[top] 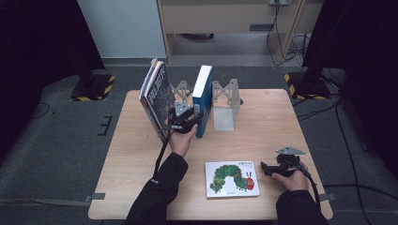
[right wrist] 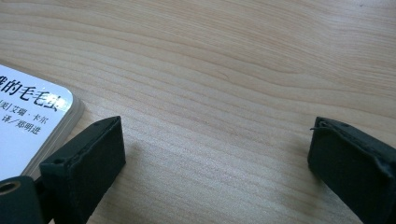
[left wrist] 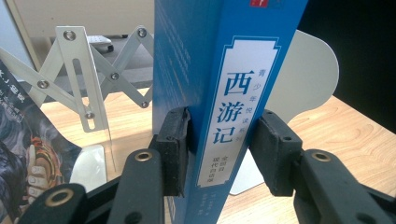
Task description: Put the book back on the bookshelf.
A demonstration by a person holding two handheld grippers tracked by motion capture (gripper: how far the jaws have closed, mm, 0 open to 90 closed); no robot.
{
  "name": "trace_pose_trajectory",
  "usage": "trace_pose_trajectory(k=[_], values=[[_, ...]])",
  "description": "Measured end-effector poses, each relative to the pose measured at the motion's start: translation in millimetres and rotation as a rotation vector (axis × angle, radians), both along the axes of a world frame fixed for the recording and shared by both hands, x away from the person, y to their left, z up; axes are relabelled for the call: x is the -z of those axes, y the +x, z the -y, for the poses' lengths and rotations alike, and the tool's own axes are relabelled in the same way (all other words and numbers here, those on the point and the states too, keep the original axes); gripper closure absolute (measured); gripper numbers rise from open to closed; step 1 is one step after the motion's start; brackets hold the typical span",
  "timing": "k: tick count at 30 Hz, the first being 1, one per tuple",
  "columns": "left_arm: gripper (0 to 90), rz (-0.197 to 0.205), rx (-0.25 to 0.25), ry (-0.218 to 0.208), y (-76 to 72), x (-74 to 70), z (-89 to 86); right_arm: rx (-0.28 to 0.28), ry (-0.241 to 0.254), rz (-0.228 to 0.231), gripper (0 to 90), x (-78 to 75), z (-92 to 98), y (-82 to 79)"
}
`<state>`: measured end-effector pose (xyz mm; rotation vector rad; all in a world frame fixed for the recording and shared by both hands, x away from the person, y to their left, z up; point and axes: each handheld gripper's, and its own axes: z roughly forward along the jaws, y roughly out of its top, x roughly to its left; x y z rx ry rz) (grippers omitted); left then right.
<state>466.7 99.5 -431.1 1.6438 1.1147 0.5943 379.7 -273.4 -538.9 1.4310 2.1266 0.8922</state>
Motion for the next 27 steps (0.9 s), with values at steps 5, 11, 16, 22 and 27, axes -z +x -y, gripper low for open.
trace_pose_trajectory(k=[5, 11, 16, 22, 27], values=[[56.4, -0.01, 0.008, -0.004, 1.7, -1.1, 10.6, 0.0, 0.0, 0.001, 4.3, 0.0, 0.0, 0.1], [55.3, -0.005, 0.022, 0.004, 3.1, -1.6, 24.4, -0.001, 0.001, 0.001, 4.3, 0.0, -0.2, 0.1], [54.8, 0.015, 0.03, -0.002, 2.0, 1.4, 20.0, 0.0, 0.002, 0.001, 4.3, 0.0, -0.7, 0.0], [57.1, 0.01, 0.073, 0.003, -4.1, 6.4, 11.2, 0.0, 0.003, 0.001, 4.3, 0.0, -0.7, -0.1], [59.2, -0.018, 0.084, -0.017, -2.8, 13.0, 9.8, 0.0, 0.003, 0.0, 4.3, 0.0, -0.8, -0.1]])
